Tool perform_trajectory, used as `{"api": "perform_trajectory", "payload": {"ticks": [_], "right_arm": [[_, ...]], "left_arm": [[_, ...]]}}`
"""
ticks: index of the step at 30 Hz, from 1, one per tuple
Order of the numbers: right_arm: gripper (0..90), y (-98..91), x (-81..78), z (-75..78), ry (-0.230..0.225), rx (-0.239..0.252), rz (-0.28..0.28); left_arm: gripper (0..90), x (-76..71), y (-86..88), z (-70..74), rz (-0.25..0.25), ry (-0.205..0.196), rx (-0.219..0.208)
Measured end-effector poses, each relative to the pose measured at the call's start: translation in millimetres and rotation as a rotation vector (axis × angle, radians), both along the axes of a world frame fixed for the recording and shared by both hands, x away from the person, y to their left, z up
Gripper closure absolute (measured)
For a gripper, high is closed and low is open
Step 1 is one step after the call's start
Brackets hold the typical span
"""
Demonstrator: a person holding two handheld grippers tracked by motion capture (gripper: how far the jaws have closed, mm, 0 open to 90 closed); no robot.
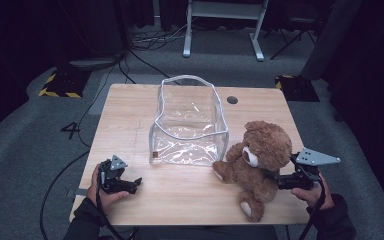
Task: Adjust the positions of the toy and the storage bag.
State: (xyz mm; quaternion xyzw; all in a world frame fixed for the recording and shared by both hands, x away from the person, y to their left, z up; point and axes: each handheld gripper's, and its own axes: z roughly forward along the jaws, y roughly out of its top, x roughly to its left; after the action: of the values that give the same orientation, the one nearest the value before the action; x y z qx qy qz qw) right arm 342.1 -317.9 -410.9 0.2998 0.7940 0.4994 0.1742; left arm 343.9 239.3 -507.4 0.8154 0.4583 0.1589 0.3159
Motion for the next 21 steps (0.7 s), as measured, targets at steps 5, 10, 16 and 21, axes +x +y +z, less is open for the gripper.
{"api": "perform_trajectory", "payload": {"ticks": [5,10,16,21], "right_arm": [[13.9,4.8,6.8,-1.5,0.024,-0.013,-0.030],[14.5,6.7,15.1,-3.5,0.057,-0.035,-0.066],[13.3,9.0,18.2,-5.4,0.070,-0.048,-0.061],[16.1,10.8,21.4,-5.9,0.072,-0.050,-0.058]], "left_arm": [[0.6,0.0,0.0,0.0,0.000,0.000,0.000],[0.6,0.0,0.0,0.0,0.000,0.000,0.000],[0.6,0.0,0.0,0.0,0.000,0.000,0.000],[0.6,0.0,0.0,0.0,0.000,0.000,0.000]]}}
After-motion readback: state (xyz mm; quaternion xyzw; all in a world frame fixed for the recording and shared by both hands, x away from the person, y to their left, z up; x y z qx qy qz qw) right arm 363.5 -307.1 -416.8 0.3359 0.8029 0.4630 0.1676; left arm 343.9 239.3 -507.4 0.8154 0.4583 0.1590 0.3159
